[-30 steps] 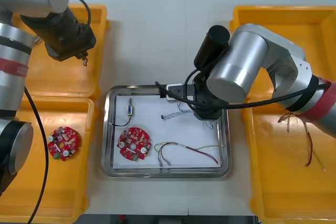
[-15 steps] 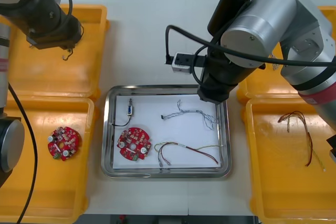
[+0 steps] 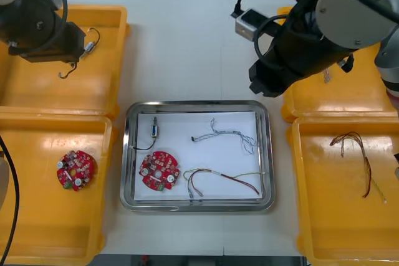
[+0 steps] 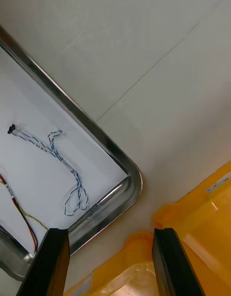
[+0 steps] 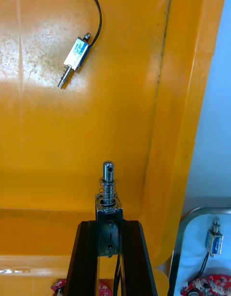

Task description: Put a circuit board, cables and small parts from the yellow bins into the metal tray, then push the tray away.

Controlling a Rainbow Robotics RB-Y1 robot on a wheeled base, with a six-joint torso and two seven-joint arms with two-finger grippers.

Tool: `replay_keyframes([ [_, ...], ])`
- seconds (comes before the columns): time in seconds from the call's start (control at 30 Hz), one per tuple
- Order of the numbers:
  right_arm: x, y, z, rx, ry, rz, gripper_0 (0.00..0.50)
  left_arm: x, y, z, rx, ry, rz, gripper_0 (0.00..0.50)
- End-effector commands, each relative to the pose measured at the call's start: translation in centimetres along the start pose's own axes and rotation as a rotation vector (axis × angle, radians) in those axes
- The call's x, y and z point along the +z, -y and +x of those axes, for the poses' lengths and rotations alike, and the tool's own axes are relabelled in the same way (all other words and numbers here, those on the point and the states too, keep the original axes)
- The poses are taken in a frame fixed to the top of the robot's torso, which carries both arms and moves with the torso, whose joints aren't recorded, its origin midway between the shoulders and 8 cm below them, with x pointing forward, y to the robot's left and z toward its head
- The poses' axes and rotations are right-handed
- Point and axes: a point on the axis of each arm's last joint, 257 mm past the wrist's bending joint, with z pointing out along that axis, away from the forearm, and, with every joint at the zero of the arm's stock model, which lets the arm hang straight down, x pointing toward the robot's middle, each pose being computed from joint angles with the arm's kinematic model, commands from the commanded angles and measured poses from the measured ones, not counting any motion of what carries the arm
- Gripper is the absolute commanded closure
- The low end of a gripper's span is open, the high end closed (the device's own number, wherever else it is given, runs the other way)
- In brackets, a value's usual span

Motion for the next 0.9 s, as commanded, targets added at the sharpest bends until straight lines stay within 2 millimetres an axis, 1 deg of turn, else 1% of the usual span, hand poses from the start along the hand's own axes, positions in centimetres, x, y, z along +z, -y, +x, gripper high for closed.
replay_keyframes([
  [0.03,-2.1,1.9,0.5,0.147,0.068,0.03,0.0,-2.6,-1.5,-0.6,0.045,0.074,-0.021,0.5],
  [0.1,-2.3,2.5,1.1,0.204,0.071,0.04,0.0,-2.9,-1.3,-0.5,0.056,0.085,-0.016,0.5],
  [0.27,-3.3,4.7,3.2,0.379,0.094,0.079,0.0,-3.0,-0.8,0.6,0.084,0.093,0.001,0.5],
  [0.53,-5.1,6.8,5.0,0.62,0.161,0.067,0.0,-3.1,-0.9,2.3,0.116,0.092,0.009,0.5],
  [0.7,-5.3,7.6,7.5,0.768,0.162,0.041,0.0,-3.0,-0.7,4.1,0.141,0.066,0.036,0.5],
  [0.83,-5.3,8.3,9.3,0.807,0.152,0.061,0.0,-3.1,-1.1,5.0,0.153,0.066,0.026,0.5],
  [0.9,-5.3,8.8,10.5,0.834,0.146,0.074,0.0,-3.2,-1.2,5.6,0.162,0.062,0.027,0.5],
])
